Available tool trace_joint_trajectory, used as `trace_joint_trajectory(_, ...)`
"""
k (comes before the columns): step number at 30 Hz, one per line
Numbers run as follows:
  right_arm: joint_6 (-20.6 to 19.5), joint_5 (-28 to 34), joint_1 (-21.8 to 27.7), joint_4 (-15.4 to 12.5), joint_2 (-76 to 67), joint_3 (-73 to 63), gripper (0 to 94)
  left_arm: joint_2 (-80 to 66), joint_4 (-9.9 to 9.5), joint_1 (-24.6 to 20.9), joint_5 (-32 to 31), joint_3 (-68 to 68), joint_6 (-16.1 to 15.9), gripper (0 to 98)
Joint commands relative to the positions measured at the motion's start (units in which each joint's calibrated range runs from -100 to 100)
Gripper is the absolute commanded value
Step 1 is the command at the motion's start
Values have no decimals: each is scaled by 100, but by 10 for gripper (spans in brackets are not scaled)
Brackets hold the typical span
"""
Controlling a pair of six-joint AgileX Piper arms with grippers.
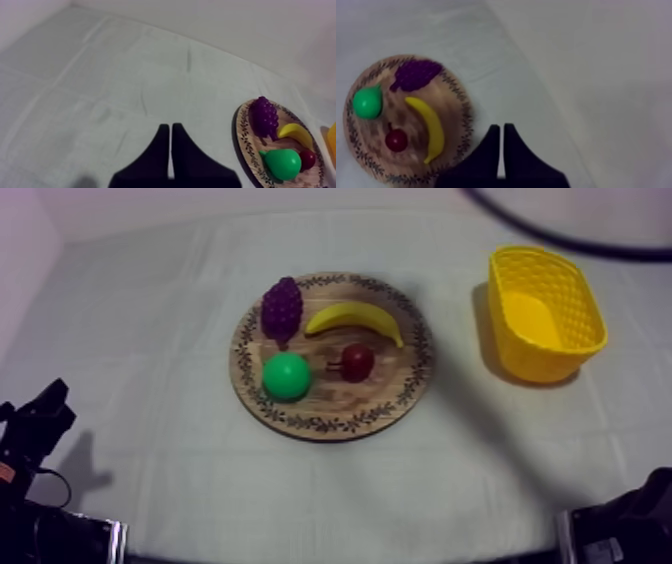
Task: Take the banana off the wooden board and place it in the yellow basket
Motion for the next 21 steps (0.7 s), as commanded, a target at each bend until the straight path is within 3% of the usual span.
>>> trace_joint_trajectory(1, 129, 62, -199, 22, 522, 414, 14, -3, 2, -1, -2, 3, -1, 1)
trace_joint_trajectory(12, 439, 788, -395, 247, 1831, -298, 60, -3, 2, -1, -2, 3, -1, 1)
trace_joint_trajectory(21, 484, 844, -369, 321, 2619, -782, 99, -3, 2, -1, -2, 3, -1, 1)
